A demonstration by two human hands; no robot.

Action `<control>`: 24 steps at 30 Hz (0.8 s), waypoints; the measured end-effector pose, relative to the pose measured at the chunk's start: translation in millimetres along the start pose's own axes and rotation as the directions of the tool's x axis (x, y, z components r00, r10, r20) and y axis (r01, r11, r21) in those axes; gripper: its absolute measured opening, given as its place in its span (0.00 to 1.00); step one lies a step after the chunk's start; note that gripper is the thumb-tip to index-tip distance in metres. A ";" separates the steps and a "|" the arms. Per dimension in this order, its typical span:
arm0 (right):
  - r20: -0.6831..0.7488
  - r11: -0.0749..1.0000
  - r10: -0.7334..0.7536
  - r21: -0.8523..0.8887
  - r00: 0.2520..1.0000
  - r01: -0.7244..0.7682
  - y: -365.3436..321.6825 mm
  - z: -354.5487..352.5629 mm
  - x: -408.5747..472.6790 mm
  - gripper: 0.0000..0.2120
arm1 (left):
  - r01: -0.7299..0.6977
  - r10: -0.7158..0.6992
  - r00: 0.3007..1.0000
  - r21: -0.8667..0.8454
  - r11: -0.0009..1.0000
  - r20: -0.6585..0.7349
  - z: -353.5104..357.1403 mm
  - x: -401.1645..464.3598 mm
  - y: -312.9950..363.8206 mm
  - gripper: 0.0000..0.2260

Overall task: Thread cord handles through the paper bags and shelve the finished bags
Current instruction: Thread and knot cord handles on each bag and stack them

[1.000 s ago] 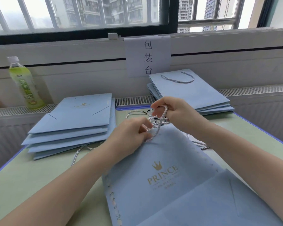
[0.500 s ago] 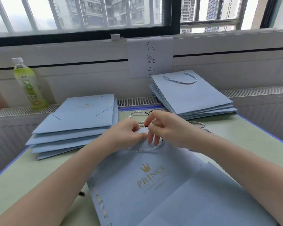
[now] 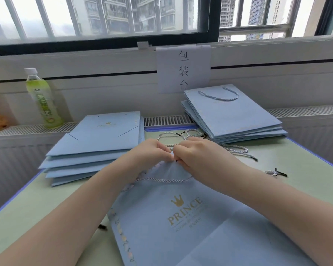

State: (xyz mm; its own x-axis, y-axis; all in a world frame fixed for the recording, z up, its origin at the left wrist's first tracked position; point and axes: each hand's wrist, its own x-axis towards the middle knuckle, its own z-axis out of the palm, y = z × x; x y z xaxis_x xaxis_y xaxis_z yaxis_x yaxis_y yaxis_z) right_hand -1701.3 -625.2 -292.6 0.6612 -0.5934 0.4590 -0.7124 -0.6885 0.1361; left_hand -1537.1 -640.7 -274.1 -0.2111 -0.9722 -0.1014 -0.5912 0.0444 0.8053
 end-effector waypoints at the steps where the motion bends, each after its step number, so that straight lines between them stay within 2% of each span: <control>1: 0.008 1.000 -0.001 0.018 1.000 0.001 -0.5 -0.1 0.2 0.06 | 0.002 -0.002 1.000 -0.015 1.000 0.010 -0.1 0.1 -1.4 0.11; 2: 0.003 0.999 0.005 0.052 1.000 -0.005 -0.8 -1.2 0.5 0.02 | 0.008 -0.007 1.000 -0.028 1.000 0.024 -0.6 0.1 -2.8 0.14; 3: -0.006 0.993 0.033 0.112 0.999 -0.032 -0.4 -1.6 0.6 0.03 | 0.013 -0.011 0.999 -0.038 0.999 0.034 -1.0 -0.1 -3.5 0.13; 6: -0.037 0.948 0.135 0.296 0.990 -0.118 3.1 -0.3 1.4 0.07 | 0.006 -0.003 0.999 -0.065 0.998 0.047 -4.5 1.4 -4.4 0.05; 10: -0.047 0.868 0.215 0.468 0.975 -0.169 -0.4 -2.7 2.4 0.04 | 0.100 -0.061 0.983 -0.223 0.970 0.174 -13.3 -3.5 -0.6 0.10; 13: -0.047 0.837 0.256 0.510 0.966 -0.197 -5.1 -4.6 2.5 0.03 | 0.151 -0.083 0.961 -0.254 0.955 0.262 -19.8 -4.1 -2.4 0.14; 19: -0.098 0.811 0.289 0.553 0.952 -0.189 -2.0 -3.0 4.0 0.03 | 0.210 -0.020 0.903 -0.401 0.892 0.429 -26.6 -1.0 -12.4 0.16; 24: -0.152 0.817 0.259 0.561 0.954 -0.132 -6.1 -3.7 1.8 0.06 | 0.200 0.026 0.887 -0.433 0.879 0.461 -28.8 -3.0 -13.2 0.12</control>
State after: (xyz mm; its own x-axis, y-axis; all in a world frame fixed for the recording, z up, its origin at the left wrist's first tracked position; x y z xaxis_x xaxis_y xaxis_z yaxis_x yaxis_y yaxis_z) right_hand -1696.6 -620.5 -289.4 0.4102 -0.6809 0.6067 -0.5376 -0.7179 -0.4422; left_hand -1506.2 -645.0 -267.6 -0.5615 -0.7549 -0.3388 -0.2253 -0.2545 0.9405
